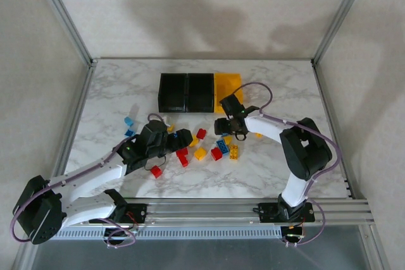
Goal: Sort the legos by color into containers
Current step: Pick up the lego from the center of the table.
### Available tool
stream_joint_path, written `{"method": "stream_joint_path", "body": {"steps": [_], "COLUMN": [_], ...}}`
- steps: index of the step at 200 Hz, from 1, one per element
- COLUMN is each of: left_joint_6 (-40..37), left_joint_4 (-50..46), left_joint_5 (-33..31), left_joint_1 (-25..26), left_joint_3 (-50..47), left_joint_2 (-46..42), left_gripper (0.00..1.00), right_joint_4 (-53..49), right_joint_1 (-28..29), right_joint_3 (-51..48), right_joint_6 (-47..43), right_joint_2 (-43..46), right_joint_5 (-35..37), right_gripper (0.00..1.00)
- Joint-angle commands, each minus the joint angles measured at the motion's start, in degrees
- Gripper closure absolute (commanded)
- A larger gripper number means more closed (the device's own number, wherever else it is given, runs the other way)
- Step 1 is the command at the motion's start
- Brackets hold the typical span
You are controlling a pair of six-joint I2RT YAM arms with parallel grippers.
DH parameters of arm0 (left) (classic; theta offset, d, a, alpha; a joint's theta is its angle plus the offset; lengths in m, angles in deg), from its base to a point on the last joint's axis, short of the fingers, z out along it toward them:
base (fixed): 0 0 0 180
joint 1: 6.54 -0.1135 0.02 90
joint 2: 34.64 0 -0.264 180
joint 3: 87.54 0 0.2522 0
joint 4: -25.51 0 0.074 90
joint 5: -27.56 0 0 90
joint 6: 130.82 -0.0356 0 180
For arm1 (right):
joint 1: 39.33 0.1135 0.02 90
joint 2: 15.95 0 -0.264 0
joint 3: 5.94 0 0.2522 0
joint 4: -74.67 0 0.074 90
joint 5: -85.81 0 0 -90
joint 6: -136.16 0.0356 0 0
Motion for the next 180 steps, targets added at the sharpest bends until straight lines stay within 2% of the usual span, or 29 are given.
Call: {"method": "stream_joint_path", "body": {"steps": [1, 63, 124, 180], "left_joint_6": [0.68, 1.10, 0.68, 0.04], "left_joint_4": [-0.46, 0.44, 0.86, 0.81], "left_joint_5": [-1.19, -0.84, -0.19, -0.57], "left_joint_1": [0.33, 0.33, 0.33, 0.33], "left_joint_3": [-0.53, -0.89, 0.81, 3.50], "left_joint_2": [-0.16, 0.55, 3.05, 5.19], "left_gripper": [0.18, 0.18, 0.18, 0.18], "right_joint_4": [-1.64, -1.84, -3.01, -4.22], "right_joint_1": [0.86, 1.38, 1.40, 1.43], "right_joint_3": [1.90, 2.73, 4.92, 5.71], "right_joint_6": [-1.24, -1.43, -1.79, -1.33], "right_joint_2": [-1.90, -4.27, -4.78, -0.94], "right_joint_5": [2.39, 3.73, 3.75, 3.56], "right_gripper": [0.22, 0.26, 0.43, 0.45]}}
